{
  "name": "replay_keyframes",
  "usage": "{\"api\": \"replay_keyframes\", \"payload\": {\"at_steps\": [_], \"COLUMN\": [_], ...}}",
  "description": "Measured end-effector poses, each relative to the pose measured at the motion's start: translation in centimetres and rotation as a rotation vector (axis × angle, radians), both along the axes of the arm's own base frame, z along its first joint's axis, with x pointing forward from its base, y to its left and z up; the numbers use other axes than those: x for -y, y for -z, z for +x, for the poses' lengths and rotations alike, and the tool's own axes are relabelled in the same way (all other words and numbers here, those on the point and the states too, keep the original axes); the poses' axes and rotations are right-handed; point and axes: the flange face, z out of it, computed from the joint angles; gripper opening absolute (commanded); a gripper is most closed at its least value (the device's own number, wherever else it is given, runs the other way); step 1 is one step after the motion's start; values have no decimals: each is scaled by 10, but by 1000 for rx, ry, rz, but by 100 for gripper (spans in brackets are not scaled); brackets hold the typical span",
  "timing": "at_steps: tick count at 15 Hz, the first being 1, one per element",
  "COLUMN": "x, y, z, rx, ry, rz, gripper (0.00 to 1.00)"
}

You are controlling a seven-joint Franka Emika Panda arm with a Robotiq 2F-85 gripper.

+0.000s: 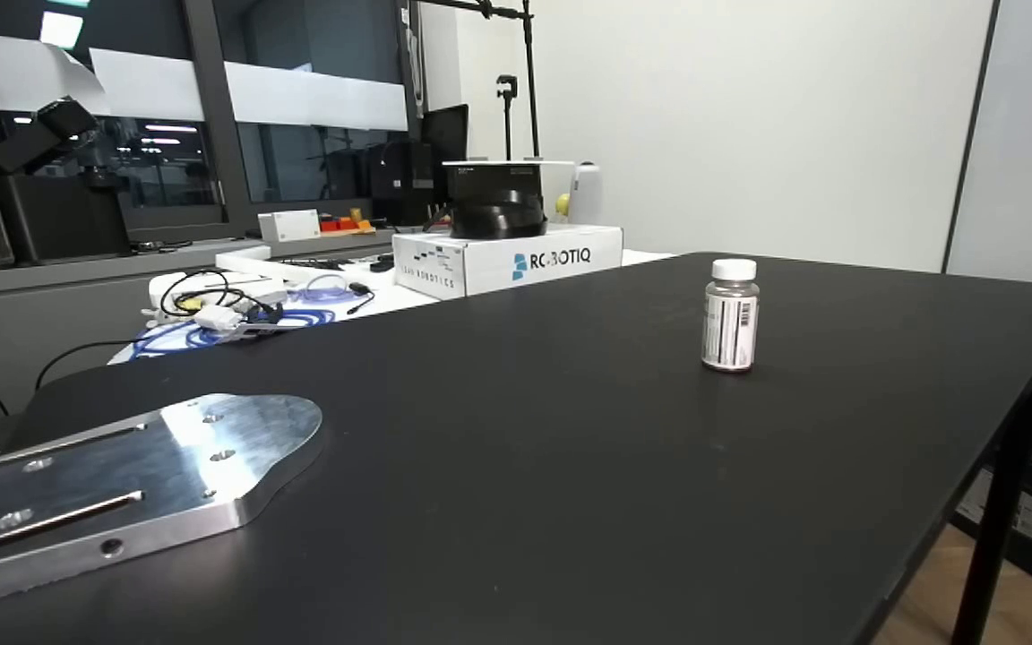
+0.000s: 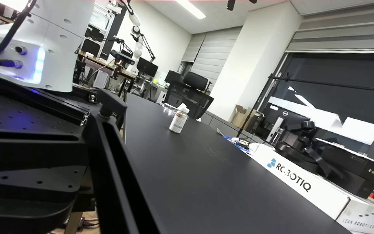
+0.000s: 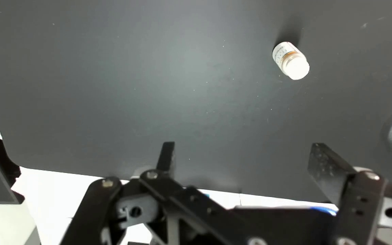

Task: Move the bottle to the left.

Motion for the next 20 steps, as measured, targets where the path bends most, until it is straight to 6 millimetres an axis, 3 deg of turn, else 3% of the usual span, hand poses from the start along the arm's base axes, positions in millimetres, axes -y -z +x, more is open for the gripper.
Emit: {"api": "replay_keyframes", "payload": {"at_steps": [6, 12, 15, 20], "x": [-69, -144, -162, -175], "y": [50, 149, 196, 239], "z": [27, 29, 23, 36], "rx": [44, 15, -20, -3], "ry": [-129, -278, -329, -362], "rz": [0, -6, -18, -33], "gripper": [100, 100, 100, 100]}}
